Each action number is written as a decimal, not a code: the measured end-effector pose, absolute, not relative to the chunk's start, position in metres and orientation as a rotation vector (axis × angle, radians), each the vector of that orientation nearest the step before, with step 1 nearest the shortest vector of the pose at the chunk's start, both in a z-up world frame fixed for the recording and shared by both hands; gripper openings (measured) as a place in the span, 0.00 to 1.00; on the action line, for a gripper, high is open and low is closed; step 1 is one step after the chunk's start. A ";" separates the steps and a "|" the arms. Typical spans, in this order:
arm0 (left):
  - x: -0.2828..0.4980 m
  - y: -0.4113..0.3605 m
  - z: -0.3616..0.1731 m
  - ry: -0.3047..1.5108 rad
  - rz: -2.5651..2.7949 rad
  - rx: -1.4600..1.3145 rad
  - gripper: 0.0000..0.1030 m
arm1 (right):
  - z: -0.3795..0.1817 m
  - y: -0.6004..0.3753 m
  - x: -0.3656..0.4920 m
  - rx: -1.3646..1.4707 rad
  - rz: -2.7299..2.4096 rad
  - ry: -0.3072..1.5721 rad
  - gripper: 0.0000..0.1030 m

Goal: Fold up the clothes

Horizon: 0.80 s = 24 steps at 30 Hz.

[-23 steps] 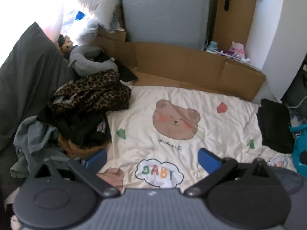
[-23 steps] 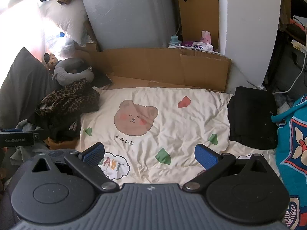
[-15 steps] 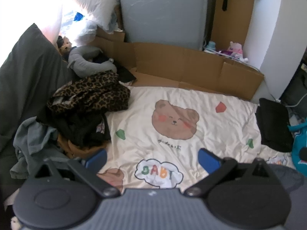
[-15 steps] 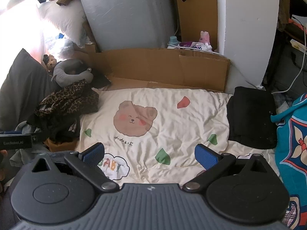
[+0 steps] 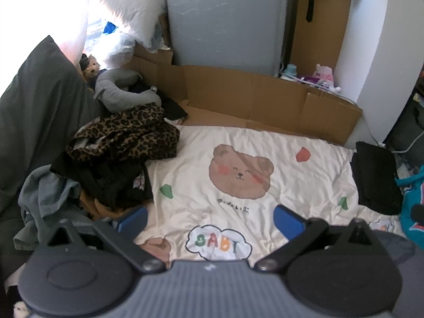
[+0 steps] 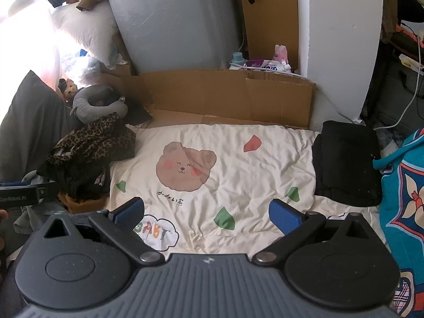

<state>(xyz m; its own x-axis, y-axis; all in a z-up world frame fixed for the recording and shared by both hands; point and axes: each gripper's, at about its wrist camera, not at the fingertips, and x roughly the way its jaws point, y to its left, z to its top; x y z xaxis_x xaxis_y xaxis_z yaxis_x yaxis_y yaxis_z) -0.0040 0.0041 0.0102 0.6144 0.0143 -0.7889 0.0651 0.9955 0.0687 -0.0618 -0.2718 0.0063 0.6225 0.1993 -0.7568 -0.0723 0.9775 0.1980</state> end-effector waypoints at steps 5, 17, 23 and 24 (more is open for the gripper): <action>-0.002 0.003 0.013 0.915 -0.033 0.091 0.99 | 0.007 -0.275 -0.063 0.152 0.153 0.883 0.99; -0.005 0.006 0.014 0.917 -0.043 0.101 1.00 | 0.008 -0.279 -0.063 0.152 0.153 0.880 0.99; -0.004 0.010 0.015 0.919 -0.040 0.104 1.00 | 0.008 -0.282 -0.063 0.147 0.157 0.879 0.99; -0.005 0.010 0.015 0.919 -0.041 0.104 1.00 | 0.008 -0.282 -0.064 0.147 0.157 0.878 0.99</action>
<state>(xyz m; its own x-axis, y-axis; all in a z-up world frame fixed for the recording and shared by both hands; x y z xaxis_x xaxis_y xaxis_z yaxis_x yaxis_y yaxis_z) -0.0046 0.0103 0.0150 0.6063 0.0095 -0.7952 0.0796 0.9942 0.0726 -0.0637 -0.2816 0.0079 0.6283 0.1970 -0.7527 -0.0764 0.9784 0.1923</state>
